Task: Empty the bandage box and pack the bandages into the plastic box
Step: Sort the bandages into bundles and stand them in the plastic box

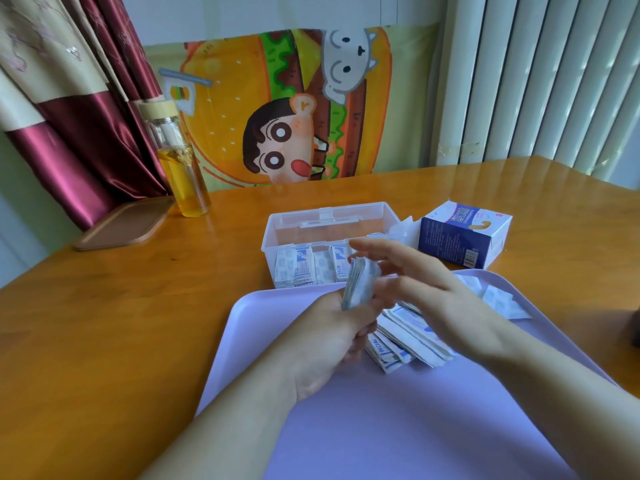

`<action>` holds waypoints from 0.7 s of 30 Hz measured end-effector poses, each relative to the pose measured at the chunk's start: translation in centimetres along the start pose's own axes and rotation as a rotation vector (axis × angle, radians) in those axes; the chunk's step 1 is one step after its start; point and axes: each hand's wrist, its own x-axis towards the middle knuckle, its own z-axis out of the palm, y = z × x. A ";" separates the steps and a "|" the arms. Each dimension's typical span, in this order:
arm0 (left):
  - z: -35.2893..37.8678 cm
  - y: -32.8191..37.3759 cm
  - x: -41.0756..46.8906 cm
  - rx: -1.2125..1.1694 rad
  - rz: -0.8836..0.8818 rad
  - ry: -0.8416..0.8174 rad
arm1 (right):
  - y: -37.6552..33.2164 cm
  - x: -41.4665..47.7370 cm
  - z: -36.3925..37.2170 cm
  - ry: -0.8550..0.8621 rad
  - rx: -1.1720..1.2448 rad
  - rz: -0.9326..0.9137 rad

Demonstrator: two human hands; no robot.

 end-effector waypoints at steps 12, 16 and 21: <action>-0.2 -0.3 0.1 0.186 0.080 0.077 | 0.0 0.4 0.1 0.228 -0.355 -0.127; -0.3 0.0 0.6 0.345 0.230 0.233 | -0.7 0.7 -0.2 0.337 -0.320 -0.168; -0.3 1.3 -0.1 0.531 0.237 0.267 | -2.0 1.4 -0.8 0.227 -0.323 -0.125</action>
